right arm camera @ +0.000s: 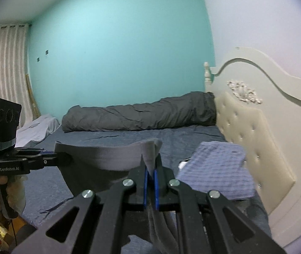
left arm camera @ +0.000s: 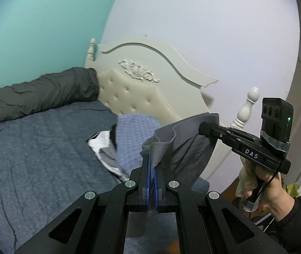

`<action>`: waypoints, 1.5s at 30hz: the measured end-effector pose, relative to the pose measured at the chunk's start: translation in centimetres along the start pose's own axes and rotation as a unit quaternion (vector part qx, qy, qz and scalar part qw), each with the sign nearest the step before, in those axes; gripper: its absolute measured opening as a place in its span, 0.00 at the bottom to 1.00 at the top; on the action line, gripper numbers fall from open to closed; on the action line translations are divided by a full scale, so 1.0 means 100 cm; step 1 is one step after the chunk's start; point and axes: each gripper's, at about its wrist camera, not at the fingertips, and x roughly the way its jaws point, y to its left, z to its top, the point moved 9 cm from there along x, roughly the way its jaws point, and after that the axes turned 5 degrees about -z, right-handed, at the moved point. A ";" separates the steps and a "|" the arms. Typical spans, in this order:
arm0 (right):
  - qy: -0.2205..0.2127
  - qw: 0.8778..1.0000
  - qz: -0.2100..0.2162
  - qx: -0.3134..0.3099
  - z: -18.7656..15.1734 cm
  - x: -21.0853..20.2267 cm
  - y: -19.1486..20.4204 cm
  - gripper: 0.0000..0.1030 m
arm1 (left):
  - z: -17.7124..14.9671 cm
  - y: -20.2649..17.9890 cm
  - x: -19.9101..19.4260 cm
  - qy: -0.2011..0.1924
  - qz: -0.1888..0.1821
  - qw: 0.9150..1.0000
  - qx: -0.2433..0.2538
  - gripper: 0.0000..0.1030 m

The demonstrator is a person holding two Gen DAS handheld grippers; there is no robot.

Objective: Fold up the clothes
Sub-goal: 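Lift the folded briefs with both grippers and carry them toward the clothes stack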

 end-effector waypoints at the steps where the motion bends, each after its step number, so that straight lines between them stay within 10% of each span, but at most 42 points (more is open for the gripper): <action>1: 0.000 1.000 -0.004 0.002 0.000 -0.002 -0.007 0.04 | 0.002 -0.003 0.005 0.000 -0.003 1.000 0.000 0.02; 27: 0.007 0.997 -0.071 0.018 0.040 0.024 -0.151 0.04 | 0.078 -0.022 0.151 0.017 -0.031 0.999 0.001 0.02; 45: 0.090 0.992 -0.087 -0.001 0.038 0.187 -0.220 0.04 | 0.103 0.106 0.286 0.074 0.005 0.994 -0.083 0.02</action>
